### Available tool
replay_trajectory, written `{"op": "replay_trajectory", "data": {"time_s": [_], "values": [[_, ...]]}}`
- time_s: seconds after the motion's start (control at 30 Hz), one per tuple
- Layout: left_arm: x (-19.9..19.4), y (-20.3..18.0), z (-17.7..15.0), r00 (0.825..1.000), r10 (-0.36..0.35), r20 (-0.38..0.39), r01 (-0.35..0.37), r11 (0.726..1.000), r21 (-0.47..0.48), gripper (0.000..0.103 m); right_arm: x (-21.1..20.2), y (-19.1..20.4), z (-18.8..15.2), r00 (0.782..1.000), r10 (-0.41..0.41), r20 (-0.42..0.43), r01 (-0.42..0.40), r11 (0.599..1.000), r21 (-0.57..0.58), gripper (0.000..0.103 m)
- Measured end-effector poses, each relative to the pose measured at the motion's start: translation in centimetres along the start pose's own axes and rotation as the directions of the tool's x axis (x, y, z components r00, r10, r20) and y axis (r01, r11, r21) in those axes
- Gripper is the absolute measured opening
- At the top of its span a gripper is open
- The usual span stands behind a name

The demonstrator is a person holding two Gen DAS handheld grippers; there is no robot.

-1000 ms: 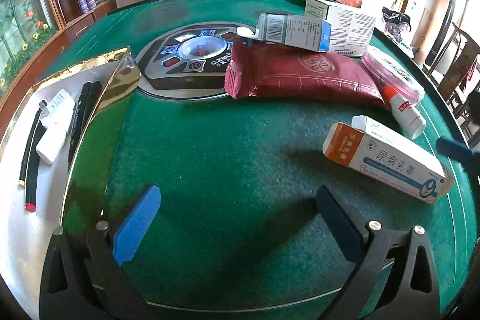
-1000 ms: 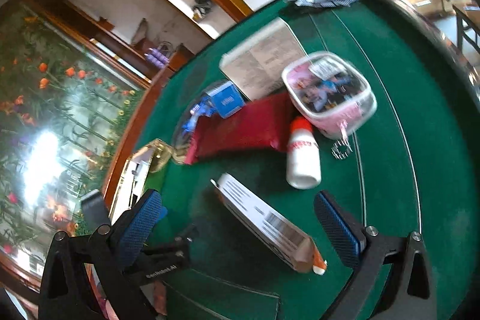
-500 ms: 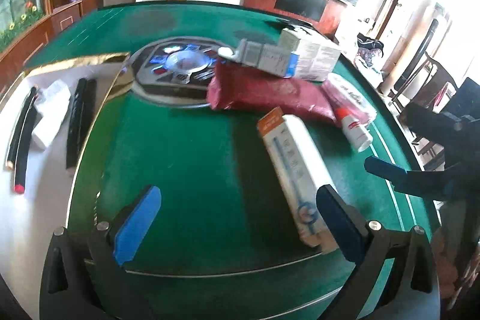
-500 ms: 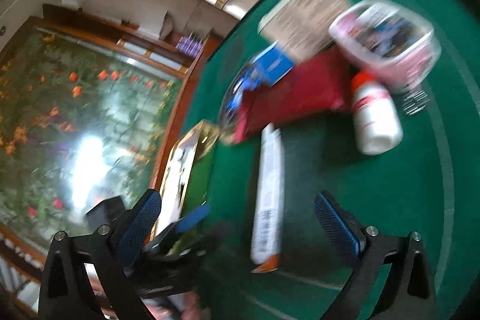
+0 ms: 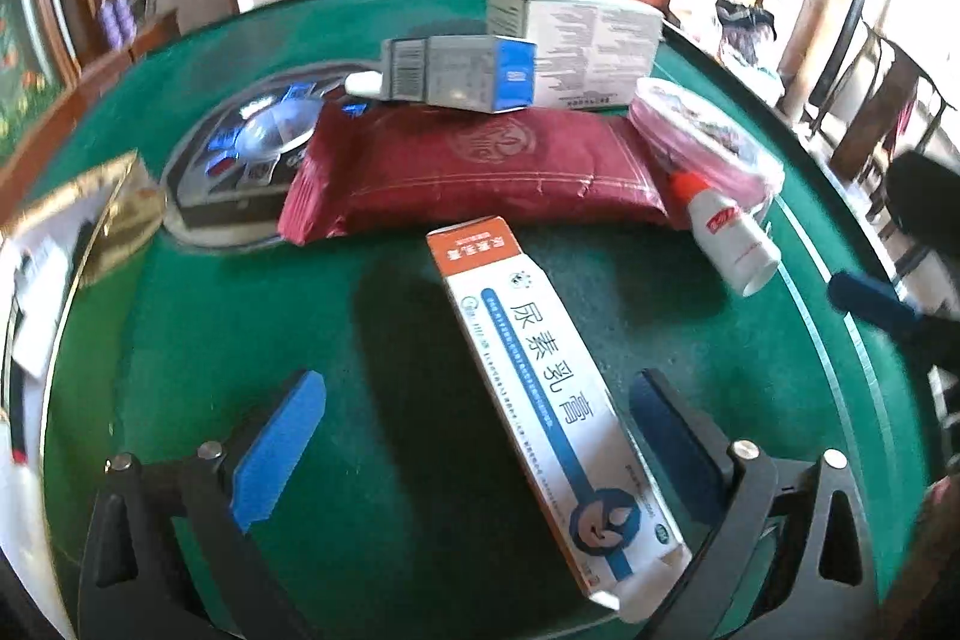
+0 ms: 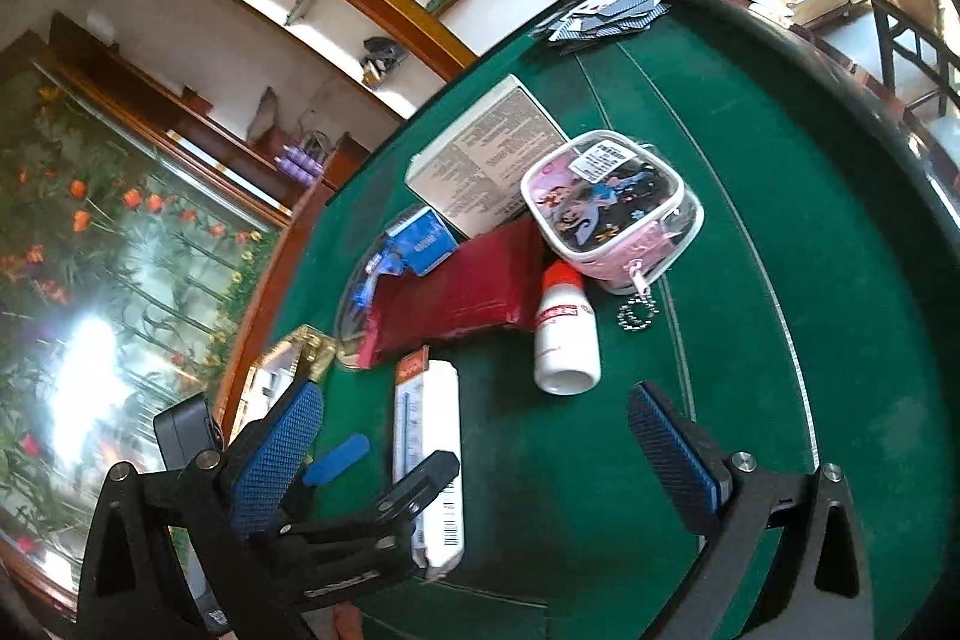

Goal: Organize objects
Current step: 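Grasp the cream box with the right tool and lift it toward the tray, then take the cream box into the left tool while the right tool grasps the red-capped white bottle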

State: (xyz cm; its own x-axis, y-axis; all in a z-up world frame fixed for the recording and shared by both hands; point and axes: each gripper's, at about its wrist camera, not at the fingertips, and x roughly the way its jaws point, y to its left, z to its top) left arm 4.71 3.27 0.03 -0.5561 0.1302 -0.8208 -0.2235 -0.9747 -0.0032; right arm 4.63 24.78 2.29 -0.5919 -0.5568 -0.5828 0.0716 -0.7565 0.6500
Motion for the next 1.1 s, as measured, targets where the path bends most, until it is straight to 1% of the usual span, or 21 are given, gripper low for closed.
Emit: {"op": "replay_trajectory", "data": {"time_s": [0.03, 0.07, 0.1, 0.13, 0.17, 0.27, 0.33, 0.4, 0.47, 0.5, 0.63, 0.73, 0.8, 0.83, 0.9, 0.93, 0.97, 1.0, 1.03, 1.07, 1.1], "values": [[-0.2, -0.1, 0.0, 1.0, -0.003, 0.012, 0.002, 1.0, 0.015, 0.085, -0.1, -0.1, -0.1, 1.0, -0.021, -0.005, 0.021, 1.0, -0.011, 0.103], [-0.7, 0.0, -0.1, 1.0, -0.007, 0.026, 0.006, 1.0, 0.026, 0.063, 0.0, 0.2, -0.1, 0.999, -0.041, -0.005, 0.041, 0.999, -0.023, 0.103], [-0.9, 0.4, -0.1, 1.0, -0.01, 0.027, 0.01, 1.0, 0.028, 0.034, 0.0, 0.5, 0.0, 0.997, -0.074, -0.004, 0.074, 0.996, -0.042, 0.103], [-1.0, 0.7, 0.0, 1.0, -0.008, 0.021, 0.008, 1.0, 0.026, 0.024, 0.2, 0.7, 0.0, 0.995, -0.103, -0.004, 0.102, 0.993, -0.06, 0.103], [-1.2, 1.5, 0.0, 1.0, -0.027, 0.01, 0.027, 1.0, 0.016, 0.019, 0.3, 1.0, 0.0, 0.991, -0.134, -0.002, 0.133, 0.988, -0.079, 0.103], [-1.7, 2.9, -0.5, 0.999, -0.034, -0.005, 0.034, 0.999, 0.0, 0.019, 1.1, 2.3, 0.0, 0.967, -0.253, 0.007, 0.251, 0.954, -0.165, 0.103], [-2.1, 3.7, -1.0, 0.999, -0.033, -0.007, 0.033, 0.999, -0.002, 0.019, 2.1, 3.0, -0.2, 0.939, -0.343, 0.015, 0.337, 0.912, -0.232, 0.099], [-2.4, 4.0, -1.5, 1.0, -0.019, 0.002, 0.019, 1.0, 0.008, 0.022, 3.3, 3.6, -0.3, 0.914, -0.406, 0.016, 0.392, 0.872, -0.292, 0.08], [-2.5, 4.0, -1.7, 1.0, -0.014, 0.014, 0.014, 1.0, 0.016, 0.022, 4.6, 3.9, -0.6, 0.893, -0.449, 0.0, 0.424, 0.843, -0.332, 0.045], [-2.5, 3.9, -1.7, 1.0, -0.012, 0.017, 0.011, 1.0, 0.02, 0.024, 5.1, 3.9, -0.6, 0.888, -0.461, -0.006, 0.431, 0.836, -0.339, 0.041], [-2.4, 3.4, -2.0, 0.999, -0.024, 0.029, 0.023, 0.999, 0.033, 0.035, 6.1, 3.4, -0.2, 0.87, -0.493, -0.014, 0.462, 0.825, -0.325, 0.039], [-2.2, 2.9, -2.1, 0.999, 0.003, 0.043, -0.005, 0.999, 0.041, 0.05, 6.6, 3.0, 0.7, 0.866, -0.5, -0.03, 0.468, 0.829, -0.306, 0.039], [-1.9, 3.6, -2.0, 1.0, -0.005, 0.025, 0.005, 1.0, -0.004, 0.079, 7.0, 2.8, 1.0, 0.856, -0.515, -0.041, 0.48, 0.823, -0.302, 0.039], [-1.9, 3.9, -2.0, 0.999, -0.027, 0.029, 0.027, 1.0, -0.013, 0.08, 7.1, 2.7, 1.0, 0.855, -0.516, -0.044, 0.482, 0.824, -0.298, 0.039], [-2.0, 4.0, -2.1, 0.999, -0.025, 0.029, 0.026, 1.0, -0.01, 0.08, 7.1, 2.8, 1.0, 0.854, -0.518, -0.04, 0.485, 0.823, -0.296, 0.038], [-2.1, 4.0, -2.1, 0.999, -0.02, 0.03, 0.02, 1.0, -0.011, 0.078, 7.0, 2.9, 0.9, 0.851, -0.524, -0.037, 0.491, 0.819, -0.297, 0.034], [-2.2, 4.1, -2.1, 0.999, -0.013, 0.036, 0.014, 1.0, -0.016, 0.062, 7.0, 2.9, 0.8, 0.848, -0.529, -0.036, 0.496, 0.815, -0.299, 0.029], [-2.4, 4.2, -2.1, 0.999, -0.012, 0.048, 0.013, 1.0, -0.02, 0.027, 6.9, 3.0, 0.7, 0.848, -0.529, -0.039, 0.495, 0.815, -0.3, 0.029], [-2.6, 4.6, -2.1, 0.998, -0.048, 0.048, 0.05, 0.998, -0.034, 0.028, 6.7, 3.0, 0.4, 0.85, -0.525, -0.044, 0.49, 0.819, -0.297, 0.029], [-2.6, 5.0, -2.1, 0.996, -0.079, 0.049, 0.082, 0.995, -0.055, 0.015, 6.5, 3.0, 0.2, 0.852, -0.521, -0.046, 0.487, 0.822, -0.293, 0.029], [-2.6, 5.5, -2.2, 0.992, -0.118, 0.047, 0.121, 0.989, -0.08, 0.014, 6.1, 3.0, -0.1, 0.855, -0.516, -0.049, 0.483, 0.827, -0.287, 0.029]]}}
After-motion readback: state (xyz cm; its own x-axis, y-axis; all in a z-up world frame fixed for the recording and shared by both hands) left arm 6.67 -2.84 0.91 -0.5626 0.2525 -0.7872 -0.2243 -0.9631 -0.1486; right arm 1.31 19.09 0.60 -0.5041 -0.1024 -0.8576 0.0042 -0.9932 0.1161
